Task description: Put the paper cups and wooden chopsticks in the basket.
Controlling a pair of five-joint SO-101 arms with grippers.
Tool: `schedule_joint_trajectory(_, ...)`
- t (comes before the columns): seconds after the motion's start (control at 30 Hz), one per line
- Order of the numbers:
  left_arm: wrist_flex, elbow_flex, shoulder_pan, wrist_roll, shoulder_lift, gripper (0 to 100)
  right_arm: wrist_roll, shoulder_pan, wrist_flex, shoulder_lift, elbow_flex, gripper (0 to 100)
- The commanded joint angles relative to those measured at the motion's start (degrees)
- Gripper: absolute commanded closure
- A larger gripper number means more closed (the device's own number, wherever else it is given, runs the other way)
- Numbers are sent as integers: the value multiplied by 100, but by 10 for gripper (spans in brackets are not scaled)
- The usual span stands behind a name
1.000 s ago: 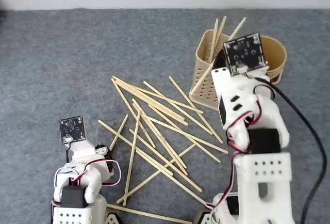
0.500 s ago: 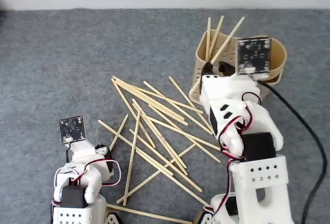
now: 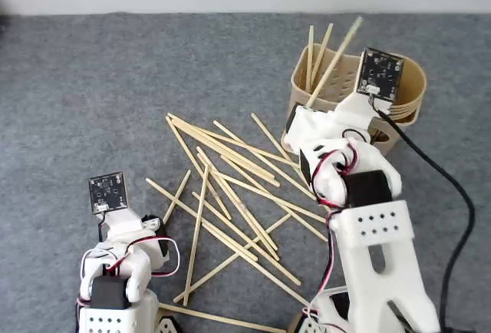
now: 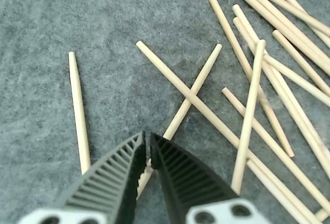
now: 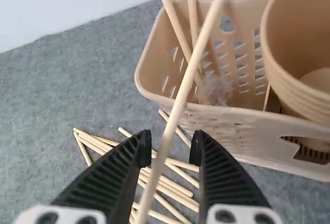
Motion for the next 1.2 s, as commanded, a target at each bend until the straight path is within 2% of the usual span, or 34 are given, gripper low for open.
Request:
schedule_joint_trajectory(0.0,18,-48,9,-26,-70,986,-132,-48,-40,13,-246,867)
schedule_joint_trajectory(0.13,18,-48,9,-26,-70,986,-158,-48,-40,-31,-290,883)
schedule_joint_trajectory(0.27,18,-48,9,-26,-70,986,-123,-4,4,-48,-360,997)
schedule_joint_trajectory(0.53,18,-48,9,-26,-70,986,185,-48,31,-295,-378,991)
schedule_joint_trajectory(0.9,18,-48,9,-26,-70,986,1415,-4,725,-2290,-316,991)
schedule_joint_trajectory(1.03,18,-48,9,-26,-70,986,1960,4,110,-2580,185,991)
schedule_joint_trajectory(1.17,18,-48,9,-26,-70,986,2435,251,-1516,-2615,1160,991)
